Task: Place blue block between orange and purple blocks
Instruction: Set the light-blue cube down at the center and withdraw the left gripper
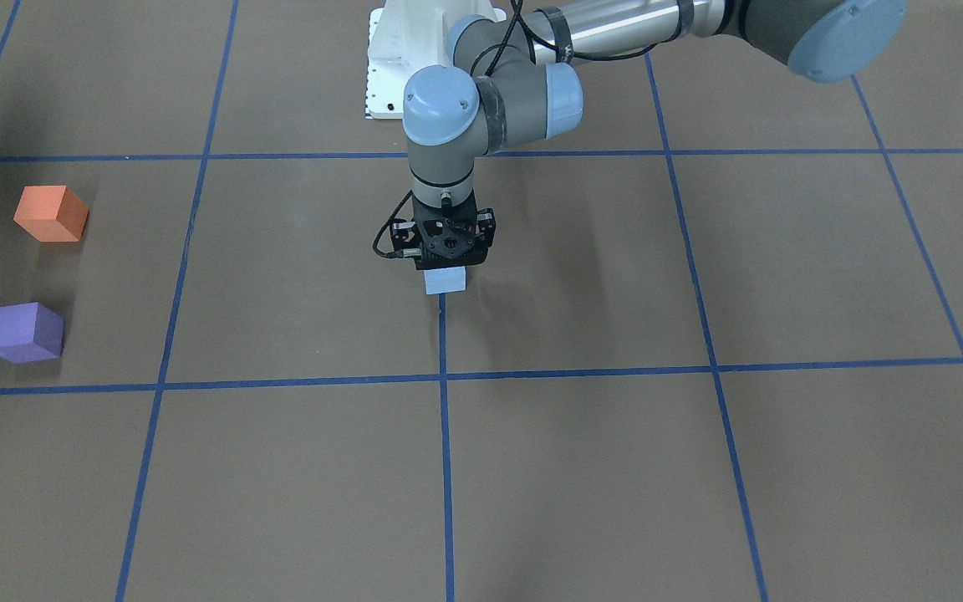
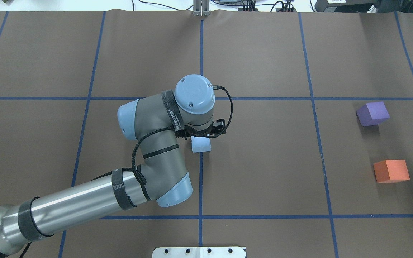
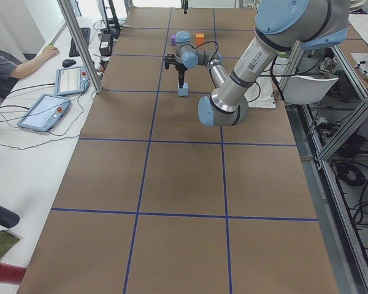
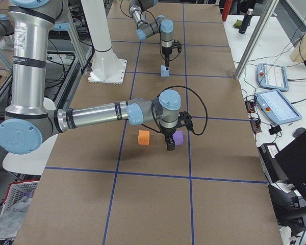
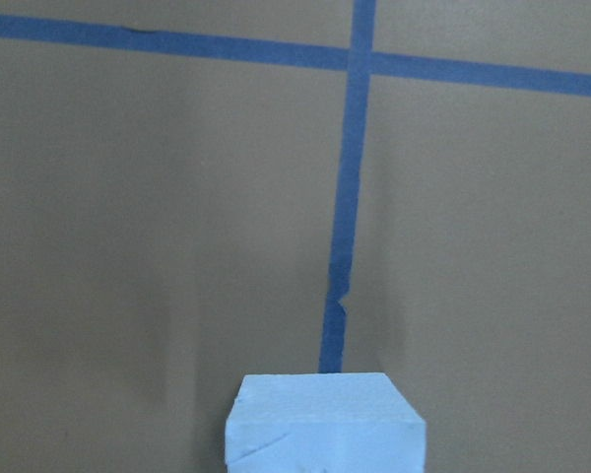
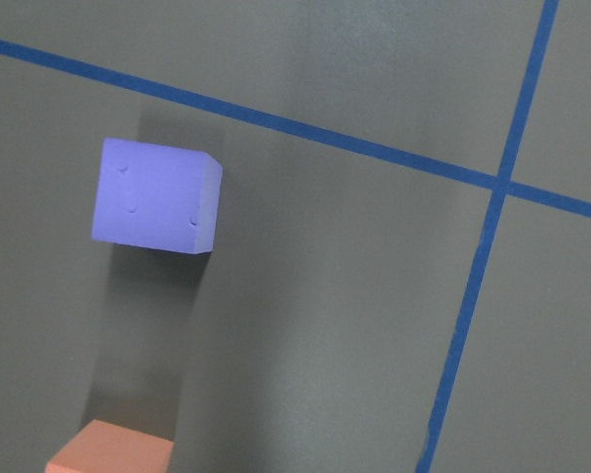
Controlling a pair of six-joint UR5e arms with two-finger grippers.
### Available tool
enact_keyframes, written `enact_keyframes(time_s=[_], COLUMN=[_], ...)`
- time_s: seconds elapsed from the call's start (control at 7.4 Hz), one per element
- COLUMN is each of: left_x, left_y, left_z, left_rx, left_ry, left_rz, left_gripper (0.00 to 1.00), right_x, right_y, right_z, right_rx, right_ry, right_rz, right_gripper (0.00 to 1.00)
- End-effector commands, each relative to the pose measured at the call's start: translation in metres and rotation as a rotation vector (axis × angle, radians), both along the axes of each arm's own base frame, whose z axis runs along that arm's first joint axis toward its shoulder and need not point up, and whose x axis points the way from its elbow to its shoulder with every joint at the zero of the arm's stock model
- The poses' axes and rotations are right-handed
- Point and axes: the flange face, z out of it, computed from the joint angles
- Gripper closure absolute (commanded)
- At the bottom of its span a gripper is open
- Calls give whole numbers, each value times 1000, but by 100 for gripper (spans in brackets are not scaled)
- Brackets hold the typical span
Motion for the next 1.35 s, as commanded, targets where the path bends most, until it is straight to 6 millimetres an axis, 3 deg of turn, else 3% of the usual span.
enact_keyframes(time_s=[0.0, 0.14, 0.41, 0.54, 0.81, 0.95, 1.08, 1.22], left_x=[-120, -187, -305, -364, -486, -547, -600, -633], left_y=[-36, -38, -52, -66, -70, -75, -69, -46], left_z=[30, 71, 159, 204, 306, 355, 410, 462], left_rx=[9, 46, 143, 174, 278, 293, 269, 207], left_ry=[38, 17, -59, -92, -175, -141, -115, -112], left_rz=[93, 125, 209, 221, 327, 357, 356, 331], left_gripper=[0, 0, 0, 0, 0, 0, 0, 0], right_x=[-27, -57, -142, -188, -283, -329, -381, -420], right_y=[-22, -33, -49, -43, -18, -2, 22, 32], right_z=[-47, -83, -161, -200, -263, -303, -342, -369], right_rx=[16, 22, -16, -28, -70, -89, -76, -74], right_ry=[-61, -87, -137, -147, -160, -144, -103, -101], right_rz=[24, 27, 54, 78, 109, 115, 114, 136], right_gripper=[0, 0, 0, 0, 0, 0, 0, 0])
